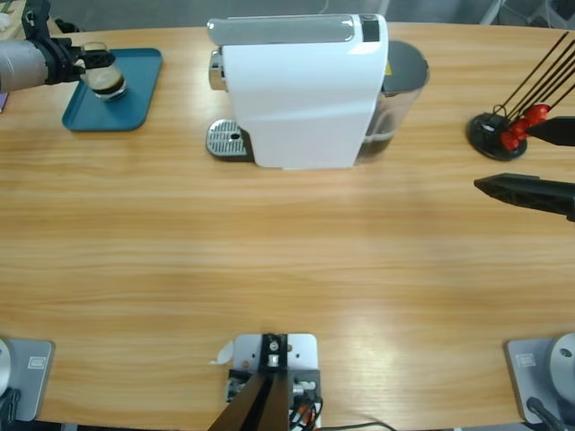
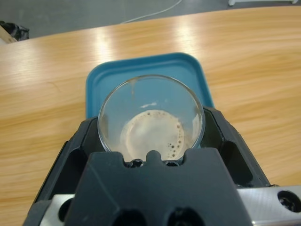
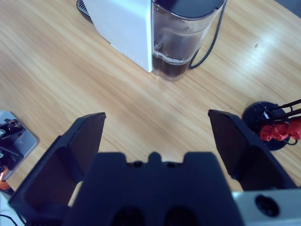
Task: Pour coffee
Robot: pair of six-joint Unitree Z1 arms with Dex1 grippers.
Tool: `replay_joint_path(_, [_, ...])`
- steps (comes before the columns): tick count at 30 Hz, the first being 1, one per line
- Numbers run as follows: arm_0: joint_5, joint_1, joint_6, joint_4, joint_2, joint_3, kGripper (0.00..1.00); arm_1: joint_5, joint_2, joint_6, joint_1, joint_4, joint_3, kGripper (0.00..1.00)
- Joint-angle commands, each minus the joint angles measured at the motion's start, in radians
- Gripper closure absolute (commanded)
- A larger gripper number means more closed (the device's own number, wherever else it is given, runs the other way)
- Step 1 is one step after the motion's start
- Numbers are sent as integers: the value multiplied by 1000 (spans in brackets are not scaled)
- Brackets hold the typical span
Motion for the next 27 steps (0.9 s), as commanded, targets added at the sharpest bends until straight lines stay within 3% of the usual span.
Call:
replay_joint_path(1, [15,13,-2,-17,71,-7,971,11,24,-10,10,-8,41,18])
replay_joint_path(5, [17,19,1,-19,79,-7,952,10,21,-10,10,-9,42,14])
replay_joint_path(6, [17,19,3,-19,78,-8,728,9,21,-10,10,-9,42,10])
replay_joint_path(7, [16,19,5,-22,74,-7,338,7,19,-10,10,-9,42,4])
replay_joint_path(8, [16,16,9,-26,70,-5,118,4,16,-10,10,-9,42,1])
replay_joint_path(9, [15,11,17,-32,62,1,49,-1,11,-10,10,-9,43,0])
replay_joint_path(16, [11,-14,79,-43,-71,60,9,-18,-6,-10,10,-10,47,0])
replay_joint_path(20, [19,-7,61,26,-157,110,9,-28,-27,-7,10,-15,51,0])
replay_joint_path(23, [64,-5,43,154,-276,142,4,-32,-43,-7,10,-14,51,0])
replay_joint_path(27, [77,-15,1,504,-445,85,4,-43,-45,-7,10,-12,50,0])
